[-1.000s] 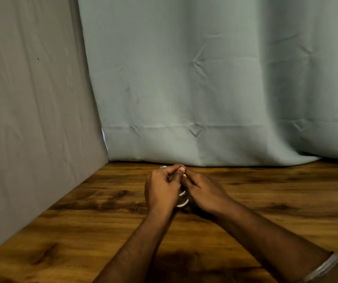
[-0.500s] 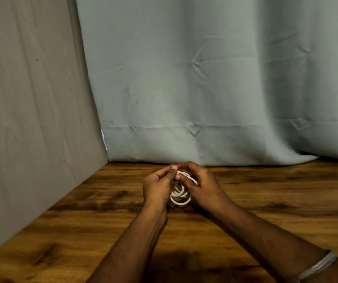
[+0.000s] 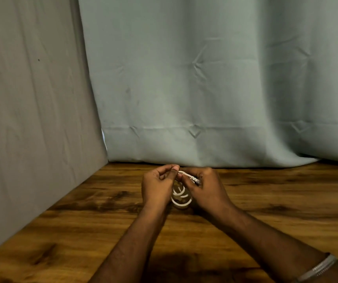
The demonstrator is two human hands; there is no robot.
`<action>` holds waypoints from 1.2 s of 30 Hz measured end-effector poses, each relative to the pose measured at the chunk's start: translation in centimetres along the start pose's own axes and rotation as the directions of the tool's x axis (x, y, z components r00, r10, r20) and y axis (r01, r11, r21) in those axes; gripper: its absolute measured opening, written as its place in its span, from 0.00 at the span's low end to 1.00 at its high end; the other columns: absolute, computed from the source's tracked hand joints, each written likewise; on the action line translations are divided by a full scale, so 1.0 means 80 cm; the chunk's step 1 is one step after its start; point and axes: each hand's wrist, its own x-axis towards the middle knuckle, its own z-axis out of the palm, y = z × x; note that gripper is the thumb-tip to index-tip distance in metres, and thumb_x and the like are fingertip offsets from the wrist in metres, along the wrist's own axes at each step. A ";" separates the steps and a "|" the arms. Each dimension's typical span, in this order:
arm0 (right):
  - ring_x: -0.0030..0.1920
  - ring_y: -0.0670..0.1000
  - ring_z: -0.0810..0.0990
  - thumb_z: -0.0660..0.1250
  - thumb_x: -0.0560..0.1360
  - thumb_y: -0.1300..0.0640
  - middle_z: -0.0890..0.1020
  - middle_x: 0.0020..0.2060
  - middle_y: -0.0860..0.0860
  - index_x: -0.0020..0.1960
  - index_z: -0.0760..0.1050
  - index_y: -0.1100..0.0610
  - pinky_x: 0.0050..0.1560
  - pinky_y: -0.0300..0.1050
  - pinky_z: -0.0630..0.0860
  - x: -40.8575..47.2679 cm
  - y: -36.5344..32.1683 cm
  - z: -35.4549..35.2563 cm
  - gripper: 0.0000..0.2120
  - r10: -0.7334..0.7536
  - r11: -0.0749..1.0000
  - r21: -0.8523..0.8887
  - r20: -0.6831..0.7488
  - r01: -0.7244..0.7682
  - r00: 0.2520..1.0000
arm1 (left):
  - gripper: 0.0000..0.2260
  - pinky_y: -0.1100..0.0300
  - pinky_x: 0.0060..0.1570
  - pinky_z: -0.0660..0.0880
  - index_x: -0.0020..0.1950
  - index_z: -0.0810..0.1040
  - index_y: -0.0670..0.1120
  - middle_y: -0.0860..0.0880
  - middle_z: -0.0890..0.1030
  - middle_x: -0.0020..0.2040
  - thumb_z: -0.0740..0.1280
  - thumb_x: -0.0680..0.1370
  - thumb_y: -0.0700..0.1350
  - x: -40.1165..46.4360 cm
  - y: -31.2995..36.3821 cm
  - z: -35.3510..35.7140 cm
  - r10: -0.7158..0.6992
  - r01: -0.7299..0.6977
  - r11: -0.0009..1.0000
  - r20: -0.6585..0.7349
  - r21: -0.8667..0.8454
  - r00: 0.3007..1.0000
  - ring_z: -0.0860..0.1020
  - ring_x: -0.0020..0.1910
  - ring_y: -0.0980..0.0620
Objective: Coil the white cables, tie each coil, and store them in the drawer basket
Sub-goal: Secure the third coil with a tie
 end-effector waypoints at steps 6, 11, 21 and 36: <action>0.42 0.42 0.87 0.72 0.79 0.53 0.88 0.40 0.42 0.50 0.87 0.52 0.43 0.53 0.85 0.004 0.011 -0.010 0.06 0.123 0.991 0.066 -0.076 -0.118 0.990 | 0.08 0.63 0.26 0.65 0.40 0.81 0.44 0.55 0.74 0.25 0.72 0.78 0.44 0.001 0.004 -0.025 0.108 -0.128 0.937 0.078 0.324 0.991 0.68 0.22 0.60; 0.42 0.42 0.87 0.71 0.80 0.55 0.88 0.41 0.43 0.52 0.87 0.53 0.46 0.50 0.85 0.015 0.030 -0.037 0.06 0.193 0.979 0.098 -0.174 -0.179 0.966 | 0.05 0.68 0.20 0.66 0.46 0.79 0.36 0.49 0.76 0.26 0.71 0.77 0.37 -0.001 0.025 -0.033 0.092 -0.105 0.988 0.116 0.113 0.989 0.72 0.18 0.54; 0.43 0.43 0.87 0.71 0.79 0.54 0.88 0.42 0.44 0.54 0.87 0.53 0.47 0.51 0.85 0.019 0.048 -0.052 0.07 0.209 0.977 0.012 -0.247 -0.213 0.946 | 0.05 0.64 0.41 0.81 0.52 0.82 0.38 0.43 0.86 0.41 0.68 0.78 0.38 -0.004 0.032 -0.031 0.187 -0.170 0.963 0.065 -0.211 0.980 0.86 0.41 0.48; 0.49 0.53 0.85 0.63 0.79 0.47 0.87 0.50 0.49 0.60 0.84 0.51 0.46 0.52 0.81 0.008 0.000 -0.031 0.16 -0.214 0.873 -0.440 0.042 0.210 0.976 | 0.20 0.58 0.29 0.71 0.31 0.75 0.47 0.53 0.76 0.24 0.65 0.82 0.51 0.000 -0.005 -0.024 0.327 -0.418 0.748 0.262 0.516 0.908 0.73 0.22 0.59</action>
